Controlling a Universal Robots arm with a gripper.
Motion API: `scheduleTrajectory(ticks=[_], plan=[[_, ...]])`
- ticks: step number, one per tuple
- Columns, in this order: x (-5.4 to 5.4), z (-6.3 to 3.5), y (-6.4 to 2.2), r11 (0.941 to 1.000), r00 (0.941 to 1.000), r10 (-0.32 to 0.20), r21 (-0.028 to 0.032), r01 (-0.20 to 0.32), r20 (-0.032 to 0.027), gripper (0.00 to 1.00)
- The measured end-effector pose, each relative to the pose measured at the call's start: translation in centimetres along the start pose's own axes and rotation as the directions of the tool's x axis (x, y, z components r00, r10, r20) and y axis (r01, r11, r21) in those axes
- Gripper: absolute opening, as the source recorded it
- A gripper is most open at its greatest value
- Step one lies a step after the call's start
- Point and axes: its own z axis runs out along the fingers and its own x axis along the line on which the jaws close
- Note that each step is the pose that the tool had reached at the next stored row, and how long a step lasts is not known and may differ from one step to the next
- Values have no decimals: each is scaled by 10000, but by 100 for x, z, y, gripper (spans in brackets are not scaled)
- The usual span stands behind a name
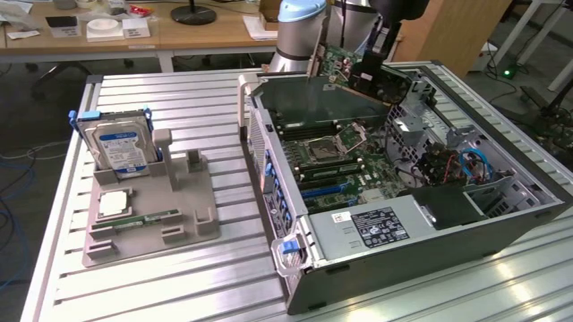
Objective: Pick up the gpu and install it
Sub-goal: 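Insert the gpu into the slot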
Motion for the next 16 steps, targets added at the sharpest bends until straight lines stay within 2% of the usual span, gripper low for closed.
scheduleTrajectory(ticks=[8,11,13,14,16], plan=[[-1,3,-3,9945,9945,-1046,-52,1046,-37,27],[-1,6,-4,9893,9893,-1459,-71,1459,-51,27],[-1,11,-4,9778,9779,-2092,-104,2091,-72,27],[0,14,-4,9678,9678,-2515,-126,2514,-85,27],[0,17,-5,9597,9597,-2810,-117,2809,-84,27]])
